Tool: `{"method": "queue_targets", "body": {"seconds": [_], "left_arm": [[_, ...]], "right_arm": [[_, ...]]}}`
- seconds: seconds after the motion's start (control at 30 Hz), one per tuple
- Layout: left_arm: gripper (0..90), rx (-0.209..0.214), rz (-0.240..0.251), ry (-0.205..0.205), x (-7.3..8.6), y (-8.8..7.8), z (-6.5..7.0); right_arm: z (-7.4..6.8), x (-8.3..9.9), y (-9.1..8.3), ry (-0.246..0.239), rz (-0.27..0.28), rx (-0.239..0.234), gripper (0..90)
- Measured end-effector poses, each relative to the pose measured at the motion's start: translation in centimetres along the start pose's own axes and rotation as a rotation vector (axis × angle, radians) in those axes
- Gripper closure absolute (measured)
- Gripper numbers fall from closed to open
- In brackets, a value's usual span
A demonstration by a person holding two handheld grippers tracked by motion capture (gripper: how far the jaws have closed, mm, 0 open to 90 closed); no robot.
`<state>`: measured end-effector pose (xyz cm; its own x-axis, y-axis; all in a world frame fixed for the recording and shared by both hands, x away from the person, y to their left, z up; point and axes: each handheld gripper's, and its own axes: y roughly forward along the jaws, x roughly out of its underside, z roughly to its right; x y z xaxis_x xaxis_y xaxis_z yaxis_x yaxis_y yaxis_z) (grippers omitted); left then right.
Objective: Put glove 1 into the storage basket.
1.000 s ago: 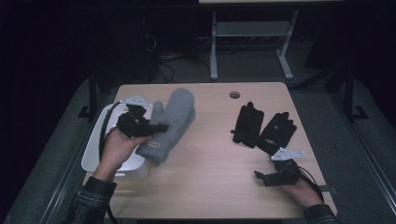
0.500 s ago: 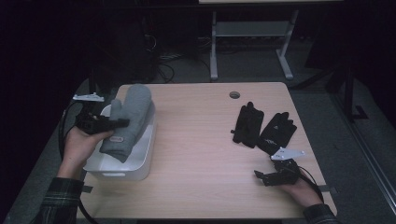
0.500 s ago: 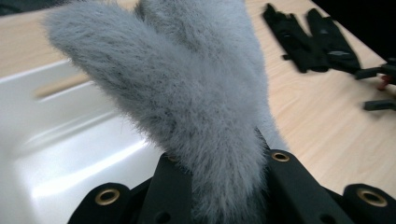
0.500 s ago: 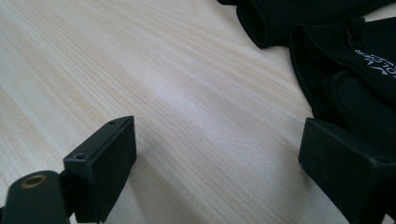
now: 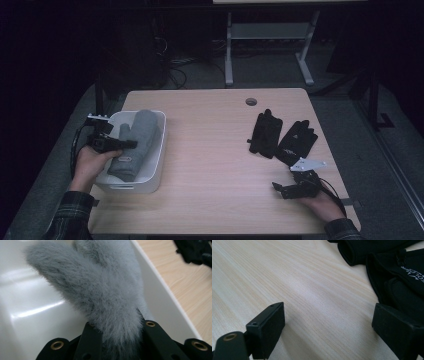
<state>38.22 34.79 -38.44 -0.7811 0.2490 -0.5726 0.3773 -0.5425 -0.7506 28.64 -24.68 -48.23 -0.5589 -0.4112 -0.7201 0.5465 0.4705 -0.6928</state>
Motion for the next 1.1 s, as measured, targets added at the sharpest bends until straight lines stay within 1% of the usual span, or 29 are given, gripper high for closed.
{"method": "queue_targets", "body": {"seconds": [0.03, 0.1, 0.17, 0.2, 0.27, 0.3, 0.33, 0.4, 0.43, 0.53, 0.57, 0.6, 0.63, 0.7, 0.8, 0.9, 1.03, 1.1], "left_arm": [[77.9, -0.007, -0.025, 0.007, 0.0, 0.4, -0.1], [77.3, -0.007, -0.054, 0.015, -0.1, 1.2, -0.1], [76.3, 0.008, -0.065, 0.028, -0.2, 1.6, -0.1], [75.6, 0.007, -0.069, 0.034, -0.2, 1.9, -0.1], [72.3, -0.002, -0.083, 0.062, -0.2, 2.3, 0.0], [70.3, -0.016, -0.092, 0.074, -0.2, 2.5, 0.0], [66.8, -0.029, -0.103, 0.092, -0.2, 2.6, 0.0], [58.0, -0.048, -0.107, 0.099, -0.1, 2.9, 0.1], [53.2, -0.058, -0.124, 0.119, -0.1, 2.9, 0.1], [32.6, -0.089, -0.140, 0.128, 0.0, 3.3, 0.1], [26.8, -0.098, -0.143, 0.124, 0.0, 3.5, 0.2], [22.3, -0.111, -0.153, 0.132, 0.0, 3.5, 0.1], [18.1, -0.129, -0.154, 0.131, 0.0, 3.6, 0.1], [14.2, -0.137, -0.136, 0.125, 0.0, 3.4, 0.0], [13.4, -0.147, -0.115, 0.122, 0.0, 3.0, -0.2], [13.1, -0.168, -0.096, 0.114, 0.0, 2.5, -0.4], [12.9, -0.205, -0.063, 0.084, 0.1, 1.8, -0.8], [12.9, -0.210, -0.033, 0.074, 0.1, 1.3, -0.9]], "right_arm": [[0.0, 0.0, 0.0, 0.000, 0.000, 0.000, 11.0], [0.0, 0.0, 0.0, 0.000, 0.000, 0.001, 11.0], [0.0, 0.0, 0.0, 0.000, 0.000, 0.001, 11.0], [0.0, 0.0, 0.0, -0.001, 0.001, 0.001, 11.0], [0.0, 0.0, 0.0, -0.001, 0.001, 0.001, 11.0], [0.0, 0.0, 0.0, -0.001, 0.001, 0.001, 11.0], [0.0, 0.0, 0.0, -0.002, 0.001, 0.001, 11.0], [0.0, 0.0, 0.0, -0.001, 0.001, 0.001, 11.0], [0.0, 0.0, 0.0, -0.001, 0.001, 0.001, 11.0], [0.0, 0.0, 0.0, 0.000, 0.001, 0.001, 11.0], [0.0, 0.0, 0.0, -0.001, 0.001, 0.001, 11.0], [0.0, 0.0, 0.0, -0.001, 0.001, 0.001, 11.0], [0.0, 0.0, 0.0, 0.000, 0.000, 0.001, 11.0], [0.0, 0.0, 0.0, 0.000, 0.000, 0.001, 11.0], [0.0, 0.0, 0.0, -0.001, 0.001, 0.001, 11.0], [0.0, 0.0, 0.0, -0.001, 0.001, 0.001, 11.0], [0.0, 0.0, 0.0, 0.000, 0.000, 0.001, 11.0], [0.0, 0.0, 0.0, 0.000, 0.000, 0.001, 11.0]]}}
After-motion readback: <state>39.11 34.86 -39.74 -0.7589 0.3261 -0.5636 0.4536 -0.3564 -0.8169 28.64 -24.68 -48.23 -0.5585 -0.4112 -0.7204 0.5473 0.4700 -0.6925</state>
